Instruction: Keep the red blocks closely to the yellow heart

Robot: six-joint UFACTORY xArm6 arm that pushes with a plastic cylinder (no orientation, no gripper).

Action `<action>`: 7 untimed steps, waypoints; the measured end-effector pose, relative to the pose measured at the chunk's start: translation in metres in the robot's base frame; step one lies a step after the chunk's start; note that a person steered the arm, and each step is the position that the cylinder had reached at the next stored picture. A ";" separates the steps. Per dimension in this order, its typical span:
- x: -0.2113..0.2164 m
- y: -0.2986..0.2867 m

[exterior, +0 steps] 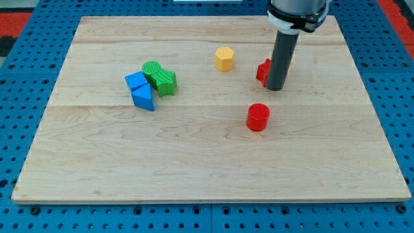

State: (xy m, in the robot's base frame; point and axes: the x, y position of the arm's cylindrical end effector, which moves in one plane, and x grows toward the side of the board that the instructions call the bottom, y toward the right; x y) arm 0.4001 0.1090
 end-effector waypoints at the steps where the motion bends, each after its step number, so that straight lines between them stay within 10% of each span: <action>1: 0.007 -0.061; 3: 0.092 -0.060; 5: 0.027 0.026; 7: 0.066 0.067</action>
